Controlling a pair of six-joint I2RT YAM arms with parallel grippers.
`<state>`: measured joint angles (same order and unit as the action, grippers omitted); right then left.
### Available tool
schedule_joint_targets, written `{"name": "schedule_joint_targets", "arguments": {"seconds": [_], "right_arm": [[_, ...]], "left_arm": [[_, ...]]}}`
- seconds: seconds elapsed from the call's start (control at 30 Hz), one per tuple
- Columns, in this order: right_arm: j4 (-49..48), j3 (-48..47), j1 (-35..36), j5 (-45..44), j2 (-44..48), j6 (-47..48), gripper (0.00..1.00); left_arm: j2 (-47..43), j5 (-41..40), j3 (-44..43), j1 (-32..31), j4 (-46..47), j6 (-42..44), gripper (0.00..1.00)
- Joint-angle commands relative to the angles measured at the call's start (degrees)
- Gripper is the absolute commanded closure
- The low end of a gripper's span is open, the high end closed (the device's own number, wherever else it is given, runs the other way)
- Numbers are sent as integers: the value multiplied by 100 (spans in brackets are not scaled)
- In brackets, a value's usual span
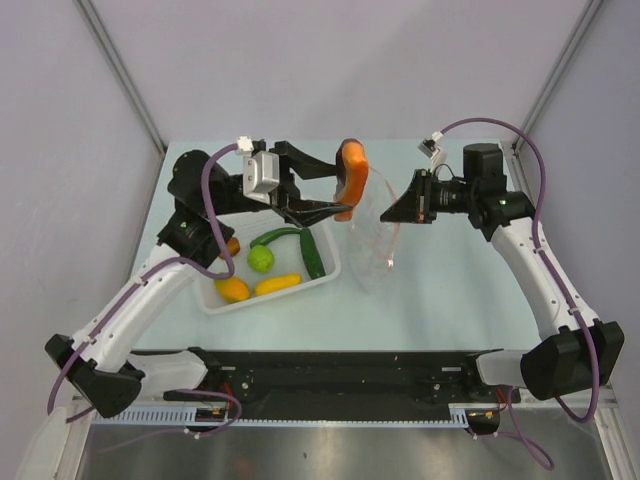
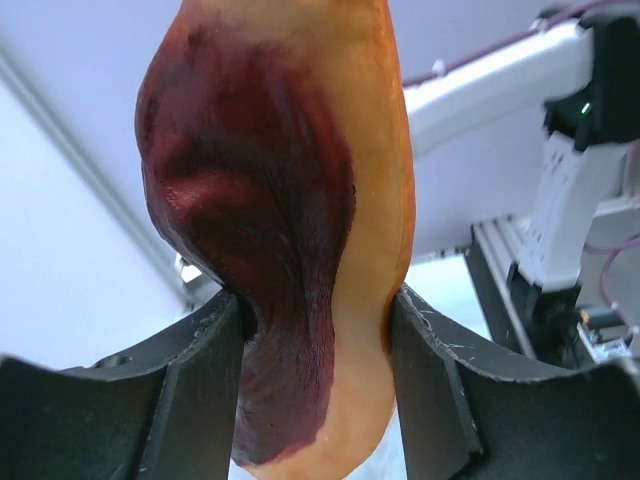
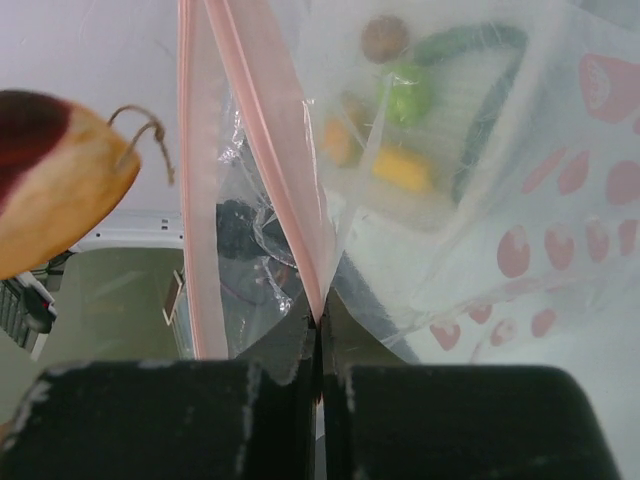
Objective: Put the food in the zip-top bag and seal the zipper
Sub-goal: Place the fake food in the zipper food storage bag.
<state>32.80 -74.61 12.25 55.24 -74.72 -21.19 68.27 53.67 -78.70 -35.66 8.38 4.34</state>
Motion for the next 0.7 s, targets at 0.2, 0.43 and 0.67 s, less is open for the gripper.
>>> {"name": "schedule_joint_targets", "arguments": {"seconds": [0.2, 0.43, 0.67], "right_arm": [[-89, -168, 137, 285, 159, -228, 100], [244, -107, 58, 583, 230, -342, 100], [939, -124, -179, 1146, 203, -403, 100]], "left_arm": [[511, -277, 20, -846, 1412, -505, 53], [951, -383, 214, -873, 1535, 189, 53], [1223, -349, 495, -881, 1816, 551, 51]]}}
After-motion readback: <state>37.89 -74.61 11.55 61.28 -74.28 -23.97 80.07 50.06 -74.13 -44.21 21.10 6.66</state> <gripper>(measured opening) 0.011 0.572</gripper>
